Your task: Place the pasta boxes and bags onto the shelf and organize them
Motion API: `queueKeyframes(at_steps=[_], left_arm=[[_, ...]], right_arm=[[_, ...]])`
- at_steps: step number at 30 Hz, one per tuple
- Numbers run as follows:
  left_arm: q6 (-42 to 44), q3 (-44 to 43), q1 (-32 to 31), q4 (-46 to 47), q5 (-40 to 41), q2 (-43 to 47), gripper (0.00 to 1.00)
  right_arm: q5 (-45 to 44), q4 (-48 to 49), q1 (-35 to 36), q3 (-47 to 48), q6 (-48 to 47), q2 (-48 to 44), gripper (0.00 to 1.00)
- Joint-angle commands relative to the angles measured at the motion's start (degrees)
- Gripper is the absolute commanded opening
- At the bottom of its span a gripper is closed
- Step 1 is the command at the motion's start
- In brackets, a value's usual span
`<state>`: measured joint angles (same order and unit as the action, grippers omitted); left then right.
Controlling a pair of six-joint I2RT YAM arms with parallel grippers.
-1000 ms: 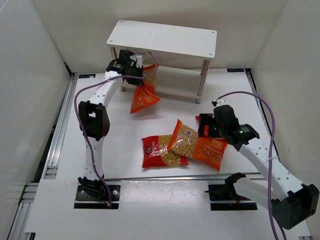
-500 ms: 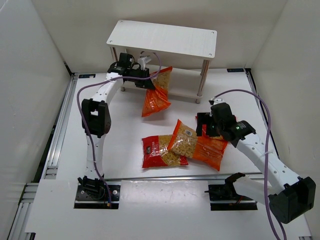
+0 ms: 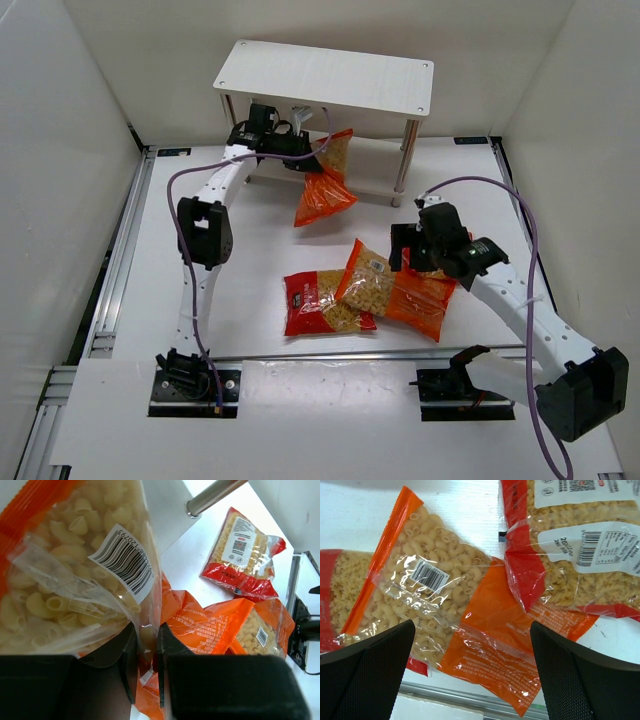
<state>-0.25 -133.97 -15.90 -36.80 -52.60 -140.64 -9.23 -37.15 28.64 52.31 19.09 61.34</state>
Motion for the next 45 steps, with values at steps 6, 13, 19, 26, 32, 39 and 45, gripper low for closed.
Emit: queueKeyframes(at_steps=[6,13,19,26,32,39,45], left_arm=[[0.3,-10.9,-1.7,13.8,-3.6,-3.0,0.1],[0.3,-13.2,-3.6,24.9,3.7,-3.2,0.1],[0.3,-12.6,-5.0,30.4,7.3,-2.4,0.1],[0.3,-9.6,-6.7,42.4,9.9,-5.2,0.1],[0.3,-7.8,-9.7,46.5,10.7,-6.2,0.19],[0.3,-5.3,-10.9,47.5,13.5,-5.0,0.76],[0.3,0.1,-10.9,39.5,16.5,1.6,0.99]], right_arm=[[1.9,0.4,0.5,0.8,0.8,0.0,1.0],[3.1,-0.7,0.5,-0.9,3.3,0.0,1.0],[2.6,-1.3,0.5,-3.4,5.6,-1.1,1.0],[2.6,-1.3,0.5,-4.1,6.1,0.8,1.0],[2.6,-1.3,0.5,-2.7,5.5,3.2,1.0],[3.1,-1.3,0.5,-1.7,5.0,4.3,1.0],[5.1,-0.1,0.5,-1.7,4.4,4.3,1.0]])
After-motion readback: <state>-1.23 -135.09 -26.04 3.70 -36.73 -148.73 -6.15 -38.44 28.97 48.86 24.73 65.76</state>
